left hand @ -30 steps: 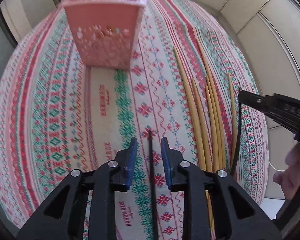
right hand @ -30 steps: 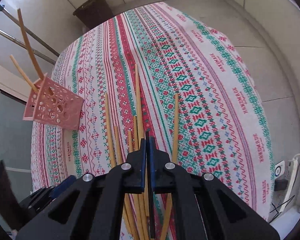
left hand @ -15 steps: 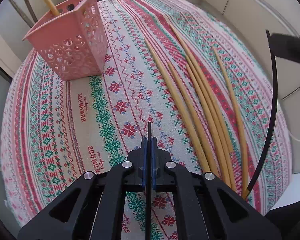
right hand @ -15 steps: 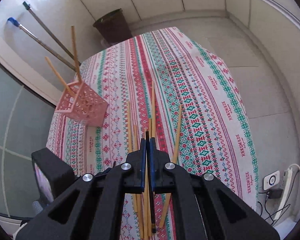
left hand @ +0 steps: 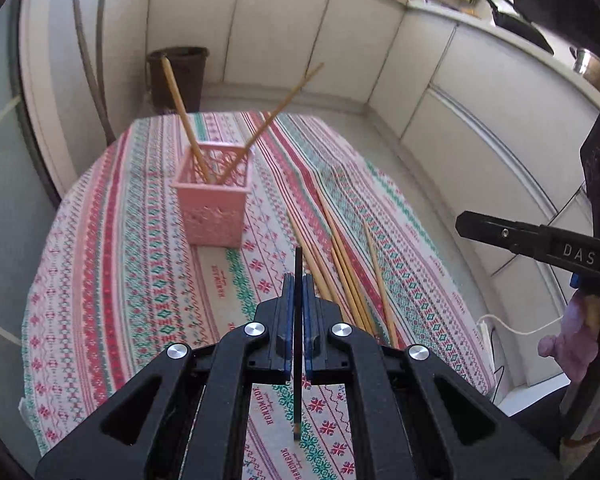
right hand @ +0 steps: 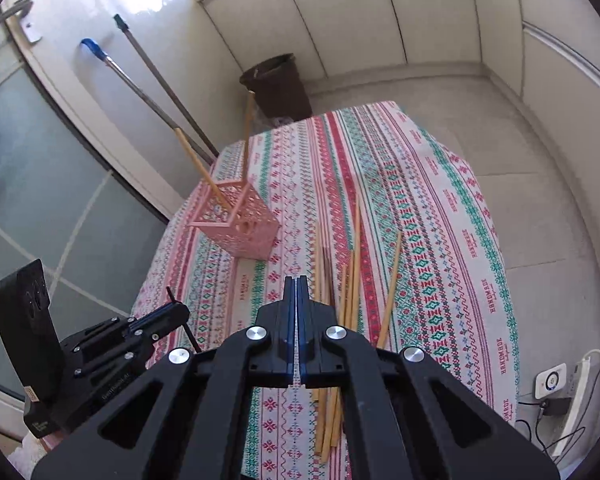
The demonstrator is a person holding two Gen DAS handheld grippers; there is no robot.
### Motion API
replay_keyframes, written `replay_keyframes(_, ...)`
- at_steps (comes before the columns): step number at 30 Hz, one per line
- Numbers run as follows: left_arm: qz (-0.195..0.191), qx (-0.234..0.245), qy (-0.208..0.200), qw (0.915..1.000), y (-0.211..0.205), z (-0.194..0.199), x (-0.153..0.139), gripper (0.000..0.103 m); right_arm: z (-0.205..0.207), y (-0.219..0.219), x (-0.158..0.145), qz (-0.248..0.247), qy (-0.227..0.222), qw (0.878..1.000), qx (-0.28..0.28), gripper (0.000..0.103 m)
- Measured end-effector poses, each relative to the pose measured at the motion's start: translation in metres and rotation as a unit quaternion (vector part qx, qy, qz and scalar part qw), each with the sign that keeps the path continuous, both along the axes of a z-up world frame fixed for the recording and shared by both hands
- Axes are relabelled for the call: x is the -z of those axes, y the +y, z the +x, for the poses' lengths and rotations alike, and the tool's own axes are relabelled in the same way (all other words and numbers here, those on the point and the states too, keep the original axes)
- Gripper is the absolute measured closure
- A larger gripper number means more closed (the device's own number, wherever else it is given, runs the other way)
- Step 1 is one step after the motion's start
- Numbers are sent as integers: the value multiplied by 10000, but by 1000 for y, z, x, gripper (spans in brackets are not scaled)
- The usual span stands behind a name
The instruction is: Organize utensils
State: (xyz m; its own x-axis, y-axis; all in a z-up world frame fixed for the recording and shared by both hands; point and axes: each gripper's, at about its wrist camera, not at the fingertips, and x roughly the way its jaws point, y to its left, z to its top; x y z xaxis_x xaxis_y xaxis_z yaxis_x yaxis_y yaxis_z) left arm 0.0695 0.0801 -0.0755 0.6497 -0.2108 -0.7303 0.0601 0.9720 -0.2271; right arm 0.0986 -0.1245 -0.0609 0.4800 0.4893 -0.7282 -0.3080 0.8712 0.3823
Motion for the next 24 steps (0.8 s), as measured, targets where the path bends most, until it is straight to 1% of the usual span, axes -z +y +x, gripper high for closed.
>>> replay_keyframes(2, 10, -36, -119, 9999, 3, -4, -8, 100, -3, 2, -2, -43, -23, 10000, -59, 102)
replay_keyframes(4, 19, -42, -190, 9998, 6, -8, -14, 100, -1, 6, 4, -227, 99, 9997, -59, 102)
replay_keyframes(5, 13, -48, -206, 9998, 8, -10, -13, 100, 3, 5, 11, -310, 213, 9993, 54, 101)
replay_keyframes(6, 17, -63, -237, 9997, 8, -12, -16, 100, 11, 3, 20, -354, 397, 9984, 179, 98)
replay_keyframes(7, 32, -71, -282, 9996, 8, -12, -18, 100, 22, -1, 30, -372, 582, 9972, 301, 97)
replay_keyframes(8, 40, -63, -323, 9995, 8, -15, -21, 100, 33, -4, 39, -357, 726, 9960, 388, 87)
replay_keyframes(9, 46, -50, -369, 9993, 7, -15, -23, 100, 48, -5, 51, -407, 896, 9942, 440, 70)
replay_keyframes(10, 45, -38, -408, 9991, 7, -16, -25, 100, 61, -4, 59, -516, 959, 9929, 482, 66)
replay_keyframes(13, 64, -40, -526, 9986, 10, -16, -30, 100, 95, 2, 85, -1085, 1061, 9874, 449, 65)
replay_keyframes(15, 91, -49, -575, 9983, 15, -17, -32, 100, 112, -6, 103, -1331, 1220, 9822, 510, 65)
replay_keyframes(16, 112, -50, -593, 9982, 16, -18, -32, 100, 118, -13, 112, -1407, 1305, 9795, 611, 65)
replay_keyframes(18, 114, -52, -600, 9981, 19, -17, -33, 100, 128, -27, 133, -1416, 1693, 9728, 698, 65)
replay_keyframes(20, 65, -18, -608, 9981, 19, -15, -33, 100, 133, -33, 150, -1542, 1882, 9663, 841, 65)
replay_keyframes(21, 45, 8, -608, 9981, 18, -14, -34, 100, 134, -31, 156, -1633, 1887, 9647, 838, 65)
replay_keyframes(23, 20, 30, -615, 9981, 17, -12, -35, 100, 136, -21, 155, -1844, 1704, 9648, 785, 65)
replay_keyframes(24, 15, 44, -607, 9981, 16, -11, -35, 100, 136, -16, 155, -1842, 1693, 9655, 718, 65)
